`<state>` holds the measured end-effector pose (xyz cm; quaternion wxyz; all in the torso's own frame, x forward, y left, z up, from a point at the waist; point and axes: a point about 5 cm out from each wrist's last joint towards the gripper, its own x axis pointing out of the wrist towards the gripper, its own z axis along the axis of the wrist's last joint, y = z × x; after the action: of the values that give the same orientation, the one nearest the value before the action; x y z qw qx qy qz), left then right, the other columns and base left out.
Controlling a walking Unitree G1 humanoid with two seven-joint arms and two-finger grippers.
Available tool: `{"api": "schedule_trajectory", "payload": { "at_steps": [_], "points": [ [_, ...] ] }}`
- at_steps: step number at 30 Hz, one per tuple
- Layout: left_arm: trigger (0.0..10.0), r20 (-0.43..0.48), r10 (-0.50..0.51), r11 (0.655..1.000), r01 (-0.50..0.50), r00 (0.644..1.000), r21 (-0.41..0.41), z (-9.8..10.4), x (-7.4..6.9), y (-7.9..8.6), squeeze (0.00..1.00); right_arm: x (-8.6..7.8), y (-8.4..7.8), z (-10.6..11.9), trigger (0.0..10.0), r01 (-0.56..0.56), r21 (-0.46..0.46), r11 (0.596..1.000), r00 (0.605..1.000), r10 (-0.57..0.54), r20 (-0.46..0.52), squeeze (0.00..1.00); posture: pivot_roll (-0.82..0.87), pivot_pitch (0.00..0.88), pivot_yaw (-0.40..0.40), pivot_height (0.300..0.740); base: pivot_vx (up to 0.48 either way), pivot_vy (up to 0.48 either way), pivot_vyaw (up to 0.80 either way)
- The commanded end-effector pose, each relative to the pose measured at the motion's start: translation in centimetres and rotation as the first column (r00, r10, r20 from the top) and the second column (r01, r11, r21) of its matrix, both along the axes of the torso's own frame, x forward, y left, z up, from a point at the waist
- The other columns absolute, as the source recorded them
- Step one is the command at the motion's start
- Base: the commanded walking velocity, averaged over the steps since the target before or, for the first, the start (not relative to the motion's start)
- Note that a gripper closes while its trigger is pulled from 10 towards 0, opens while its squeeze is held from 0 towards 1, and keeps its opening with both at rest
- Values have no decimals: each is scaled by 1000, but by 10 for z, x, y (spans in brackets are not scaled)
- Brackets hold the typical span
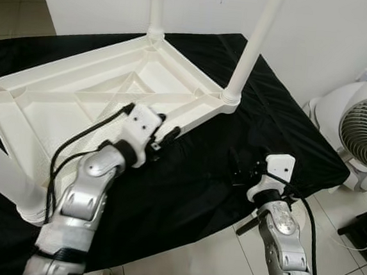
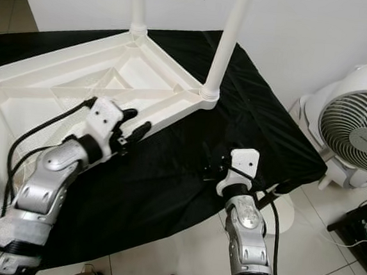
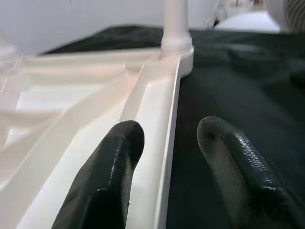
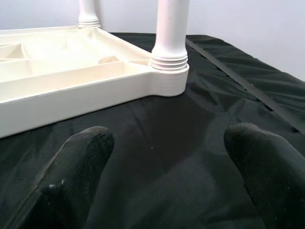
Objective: Building children table
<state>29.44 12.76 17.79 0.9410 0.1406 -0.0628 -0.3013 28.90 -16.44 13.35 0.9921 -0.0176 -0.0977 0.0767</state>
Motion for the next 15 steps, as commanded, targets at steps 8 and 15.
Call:
{"api": "schedule_trajectory", "payload": {
  "at_steps": [8,15],
  "points": [
    [10000,-28,88,996,-89,996,-25,-6,-22,35,0,10,-11,-4,10000,62,-46,997,997,-64,-32,0,114,110,-104,740,0,0,0],
    [10000,-64,95,991,-100,993,-90,-7,-43,48,0,17,-12,-5,10000,84,-80,993,995,-88,-49,0,135,116,-121,740,0,0,0]
  ]
}}
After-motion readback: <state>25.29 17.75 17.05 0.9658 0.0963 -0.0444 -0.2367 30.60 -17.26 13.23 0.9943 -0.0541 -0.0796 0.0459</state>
